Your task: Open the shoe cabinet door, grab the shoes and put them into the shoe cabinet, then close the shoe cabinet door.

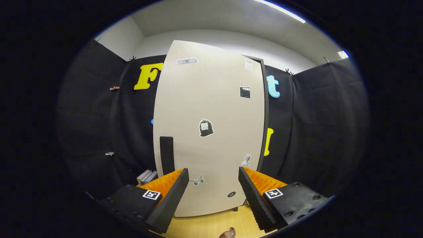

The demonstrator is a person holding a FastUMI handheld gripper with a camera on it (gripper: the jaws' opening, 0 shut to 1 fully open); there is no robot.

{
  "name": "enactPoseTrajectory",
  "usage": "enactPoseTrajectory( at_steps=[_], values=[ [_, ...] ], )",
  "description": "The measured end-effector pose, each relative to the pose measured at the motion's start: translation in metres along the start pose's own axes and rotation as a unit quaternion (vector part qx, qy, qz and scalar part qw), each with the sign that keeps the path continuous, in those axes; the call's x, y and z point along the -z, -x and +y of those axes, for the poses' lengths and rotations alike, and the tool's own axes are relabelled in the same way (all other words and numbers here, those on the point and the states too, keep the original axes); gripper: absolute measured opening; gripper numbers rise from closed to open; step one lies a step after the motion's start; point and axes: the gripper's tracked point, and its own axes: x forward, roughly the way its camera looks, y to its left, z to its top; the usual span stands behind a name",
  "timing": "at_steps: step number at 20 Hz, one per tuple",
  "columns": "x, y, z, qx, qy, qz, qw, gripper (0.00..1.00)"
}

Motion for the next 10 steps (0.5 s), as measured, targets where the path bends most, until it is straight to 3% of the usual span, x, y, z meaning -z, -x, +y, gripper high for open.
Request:
enactPoseTrajectory(
  at_steps=[10],
  values=[
    [-0.0003, -0.0032, -0.0011, 0.003, 0.001, -0.002, 1.0, 0.98]
  ],
)
